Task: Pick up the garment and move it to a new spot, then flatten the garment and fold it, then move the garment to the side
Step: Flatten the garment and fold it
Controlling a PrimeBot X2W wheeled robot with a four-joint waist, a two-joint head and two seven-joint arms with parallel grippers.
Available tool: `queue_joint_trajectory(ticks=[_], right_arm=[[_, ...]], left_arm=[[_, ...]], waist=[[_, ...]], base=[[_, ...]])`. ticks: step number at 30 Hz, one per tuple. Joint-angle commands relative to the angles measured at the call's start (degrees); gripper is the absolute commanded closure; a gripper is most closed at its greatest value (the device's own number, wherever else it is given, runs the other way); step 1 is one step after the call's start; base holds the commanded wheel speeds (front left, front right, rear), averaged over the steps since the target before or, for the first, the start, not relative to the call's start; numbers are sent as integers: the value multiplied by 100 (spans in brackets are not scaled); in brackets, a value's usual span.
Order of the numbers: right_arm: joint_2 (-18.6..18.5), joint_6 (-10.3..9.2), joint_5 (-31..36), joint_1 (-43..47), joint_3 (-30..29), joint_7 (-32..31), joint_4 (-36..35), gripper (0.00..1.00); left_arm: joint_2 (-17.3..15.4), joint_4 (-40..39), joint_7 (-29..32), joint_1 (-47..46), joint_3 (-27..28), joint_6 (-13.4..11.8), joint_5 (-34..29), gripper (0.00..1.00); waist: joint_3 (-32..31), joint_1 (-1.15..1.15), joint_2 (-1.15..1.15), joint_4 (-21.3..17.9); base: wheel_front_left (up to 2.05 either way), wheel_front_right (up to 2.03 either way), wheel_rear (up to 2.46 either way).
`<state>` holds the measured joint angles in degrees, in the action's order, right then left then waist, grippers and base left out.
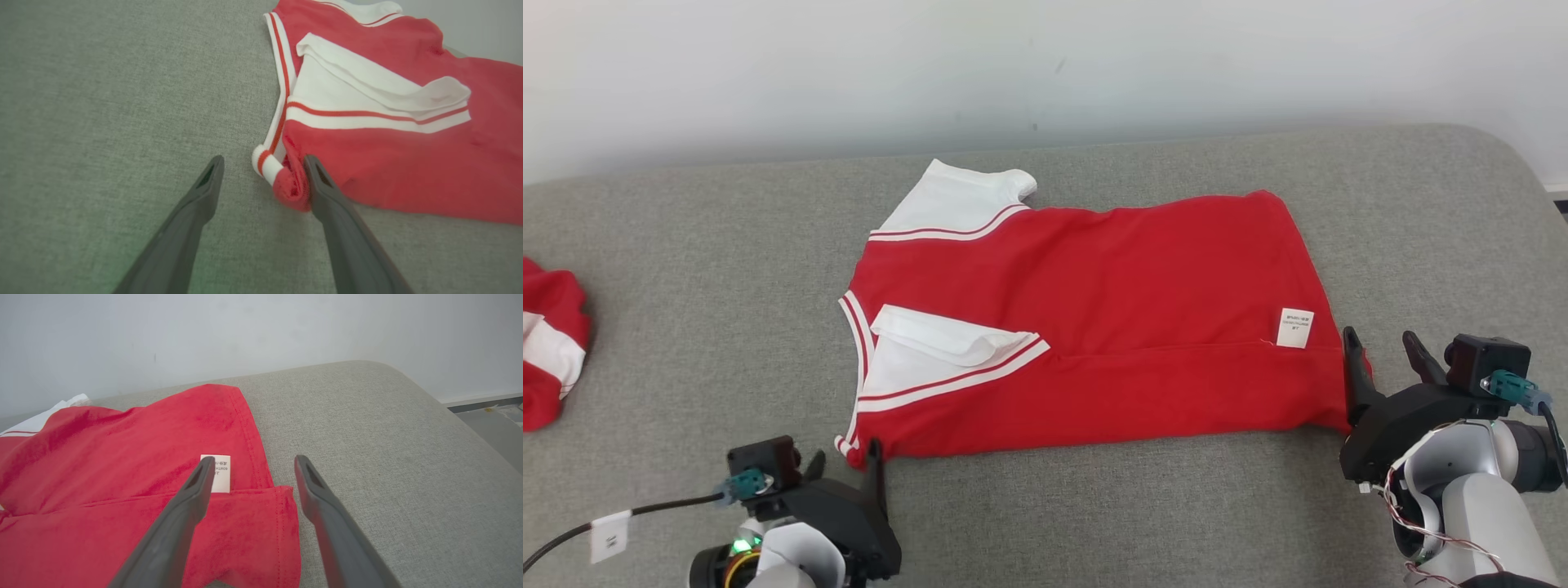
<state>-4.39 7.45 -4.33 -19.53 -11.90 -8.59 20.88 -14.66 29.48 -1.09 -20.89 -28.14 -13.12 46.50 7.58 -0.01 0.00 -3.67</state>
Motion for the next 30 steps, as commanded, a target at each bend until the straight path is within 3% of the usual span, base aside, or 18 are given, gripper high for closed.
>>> queue_joint_trajectory(ticks=[1, 3, 4, 5, 6, 20, 30], right_arm=[[-17, 8, -44, 67, 26, -27, -61, 0], [-33, 7, -73, 107, 28, -110, -132, 0], [-42, 8, -80, 123, 20, -148, -164, 0], [-52, 7, -82, 140, 3, -184, -188, 0], [-50, 7, -88, 167, -17, -217, -193, 0], [26, 7, -28, 255, -226, -619, 142, 0], [49, 7, 486, 297, -566, -937, 400, 0]], left_arm=[[18, 36, 72, 34, -48, -24, 28, 0], [65, 67, 252, 13, -70, -7, 122, 0], [86, 88, 323, 17, -81, -6, 145, 6], [80, 95, 353, 7, -93, -19, 127, 61], [87, 78, 322, 1, -74, -18, 142, 100], [-50, -307, 63, 412, -1, 34, 218, 100], [-93, -522, 17, 416, -47, -21, 158, 100]], waist=[[16, 1, 0, -14], [32, 1, 0, -23], [39, 1, 0, -28], [45, 1, 0, -33], [52, 1, 0, -37], [372, 1, 0, 104], [545, 1, 0, 215]], base=[[0, 0, 0], [0, 0, 0], [0, 0, 0], [0, 0, 0], [0, 0, 0], [0, 0, 0], [0, 0, 0]])
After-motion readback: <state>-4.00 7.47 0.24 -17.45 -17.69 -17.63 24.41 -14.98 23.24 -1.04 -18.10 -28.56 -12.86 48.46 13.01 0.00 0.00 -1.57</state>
